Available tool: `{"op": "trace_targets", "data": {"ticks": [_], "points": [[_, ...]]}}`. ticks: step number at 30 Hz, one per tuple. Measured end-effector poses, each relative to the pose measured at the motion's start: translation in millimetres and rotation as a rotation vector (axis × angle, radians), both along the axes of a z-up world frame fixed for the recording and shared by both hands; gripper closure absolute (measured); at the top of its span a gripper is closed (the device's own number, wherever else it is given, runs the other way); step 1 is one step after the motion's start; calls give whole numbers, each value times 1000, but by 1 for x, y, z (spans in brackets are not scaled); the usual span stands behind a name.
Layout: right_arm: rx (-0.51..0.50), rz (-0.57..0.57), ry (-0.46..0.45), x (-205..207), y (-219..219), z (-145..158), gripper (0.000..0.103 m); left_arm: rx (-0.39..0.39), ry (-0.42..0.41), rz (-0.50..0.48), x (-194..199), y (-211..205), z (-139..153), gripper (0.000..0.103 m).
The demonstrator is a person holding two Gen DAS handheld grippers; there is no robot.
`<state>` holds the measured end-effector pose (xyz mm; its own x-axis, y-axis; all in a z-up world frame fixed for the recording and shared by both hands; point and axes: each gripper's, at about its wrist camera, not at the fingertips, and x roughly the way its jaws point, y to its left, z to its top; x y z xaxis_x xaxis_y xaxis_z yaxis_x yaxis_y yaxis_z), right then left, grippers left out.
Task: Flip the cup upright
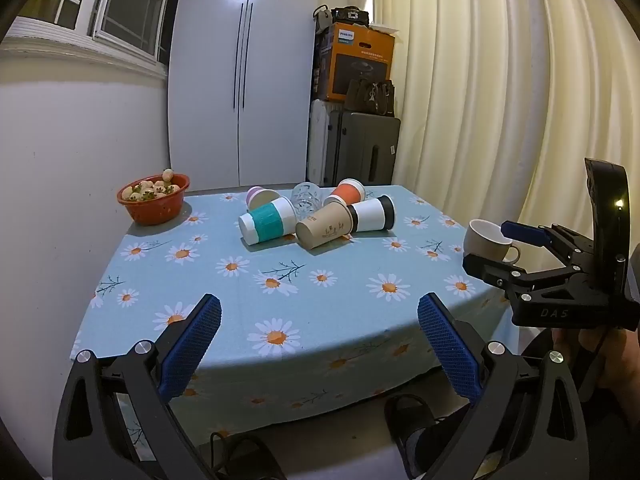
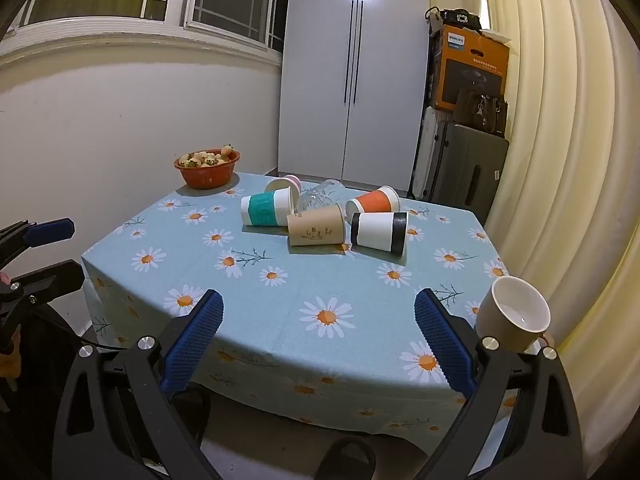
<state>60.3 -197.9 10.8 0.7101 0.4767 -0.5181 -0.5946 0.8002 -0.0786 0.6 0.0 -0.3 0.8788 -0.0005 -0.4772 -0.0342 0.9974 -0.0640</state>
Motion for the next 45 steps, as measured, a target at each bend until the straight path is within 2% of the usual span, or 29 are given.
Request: {"op": "trace_targets", "data": {"ticks": [45], "points": [[-25,7,14,3,-1,-6,7,-1,5,-1,1,-1,-1,7]]}}
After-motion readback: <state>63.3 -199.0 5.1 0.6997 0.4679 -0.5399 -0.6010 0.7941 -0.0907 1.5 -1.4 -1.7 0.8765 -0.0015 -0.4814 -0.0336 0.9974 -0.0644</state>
